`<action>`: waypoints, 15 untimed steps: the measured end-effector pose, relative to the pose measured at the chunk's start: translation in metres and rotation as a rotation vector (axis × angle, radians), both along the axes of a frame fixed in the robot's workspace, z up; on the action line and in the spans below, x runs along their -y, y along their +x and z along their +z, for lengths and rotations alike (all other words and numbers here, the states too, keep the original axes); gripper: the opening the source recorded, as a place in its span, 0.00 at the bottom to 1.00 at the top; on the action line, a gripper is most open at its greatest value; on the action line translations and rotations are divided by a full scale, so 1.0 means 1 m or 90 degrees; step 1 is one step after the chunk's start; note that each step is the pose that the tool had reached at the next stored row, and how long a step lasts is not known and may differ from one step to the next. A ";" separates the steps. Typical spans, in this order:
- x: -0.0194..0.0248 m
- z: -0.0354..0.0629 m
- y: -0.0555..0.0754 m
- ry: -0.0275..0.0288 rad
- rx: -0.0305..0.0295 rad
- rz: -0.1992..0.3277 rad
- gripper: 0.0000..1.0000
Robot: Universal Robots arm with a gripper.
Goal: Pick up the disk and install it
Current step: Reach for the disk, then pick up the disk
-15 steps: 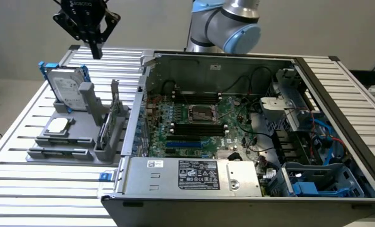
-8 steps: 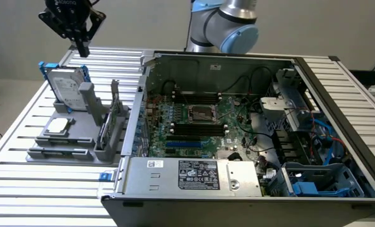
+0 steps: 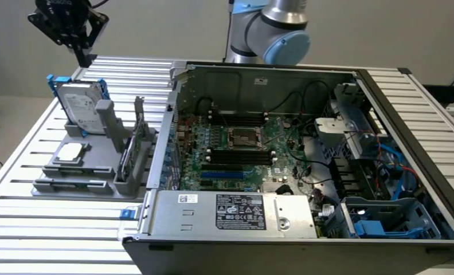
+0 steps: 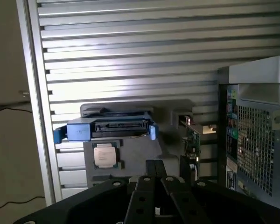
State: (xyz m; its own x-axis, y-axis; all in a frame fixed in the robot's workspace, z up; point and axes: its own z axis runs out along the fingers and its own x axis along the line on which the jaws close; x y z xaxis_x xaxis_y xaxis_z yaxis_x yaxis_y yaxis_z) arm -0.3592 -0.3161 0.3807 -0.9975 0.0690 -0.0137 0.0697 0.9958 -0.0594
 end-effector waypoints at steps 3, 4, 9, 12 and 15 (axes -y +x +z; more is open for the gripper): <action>-0.0039 -0.0015 -0.013 0.0000 0.0000 0.000 0.11; -0.0053 -0.0020 -0.018 0.0000 0.0000 0.000 0.11; -0.0112 -0.0045 -0.041 0.0000 0.0000 0.000 0.11; -0.0120 -0.0049 -0.047 0.0006 -0.0009 0.000 0.11; -0.0120 -0.0049 -0.047 0.0007 -0.0010 0.000 0.11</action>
